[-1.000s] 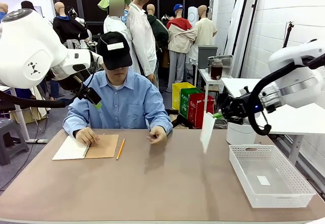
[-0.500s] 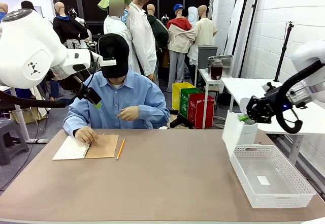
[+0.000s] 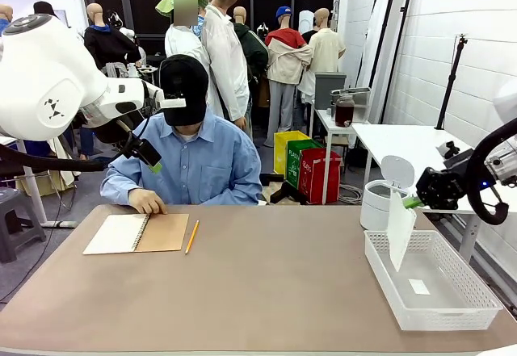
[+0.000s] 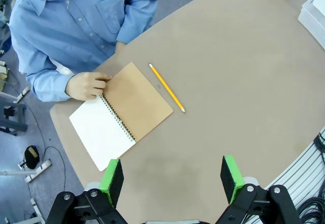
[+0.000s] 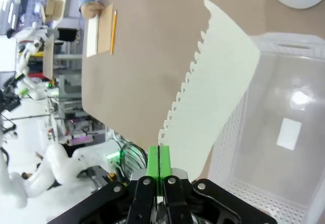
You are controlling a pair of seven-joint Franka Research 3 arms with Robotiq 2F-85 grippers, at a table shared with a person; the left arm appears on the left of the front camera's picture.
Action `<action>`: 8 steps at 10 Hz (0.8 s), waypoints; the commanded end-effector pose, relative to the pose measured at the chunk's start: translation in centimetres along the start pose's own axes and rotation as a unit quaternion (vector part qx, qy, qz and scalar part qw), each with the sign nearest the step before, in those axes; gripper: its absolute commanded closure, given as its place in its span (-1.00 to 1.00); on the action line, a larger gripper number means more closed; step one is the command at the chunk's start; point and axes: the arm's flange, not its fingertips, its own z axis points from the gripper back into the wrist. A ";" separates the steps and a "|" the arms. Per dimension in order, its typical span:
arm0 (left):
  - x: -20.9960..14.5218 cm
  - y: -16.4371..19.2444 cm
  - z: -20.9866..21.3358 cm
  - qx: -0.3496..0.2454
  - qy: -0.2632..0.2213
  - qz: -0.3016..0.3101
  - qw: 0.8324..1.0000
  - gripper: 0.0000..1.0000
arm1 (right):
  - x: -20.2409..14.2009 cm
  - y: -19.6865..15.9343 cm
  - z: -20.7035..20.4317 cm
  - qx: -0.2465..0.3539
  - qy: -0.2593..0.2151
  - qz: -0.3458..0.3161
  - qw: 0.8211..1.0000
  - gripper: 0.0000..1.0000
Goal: Sort the paper based on its condition.
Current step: If a person hands you a paper, place it in the Organizing basket , and if it's crumpled, put it in the Trash can.
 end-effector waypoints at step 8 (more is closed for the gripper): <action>0.0 0.1 0.1 -0.002 -0.002 -0.003 1.000 -1.00 | -2.4 -4.0 -4.3 -0.095 0.125 0.025 0.987 1.00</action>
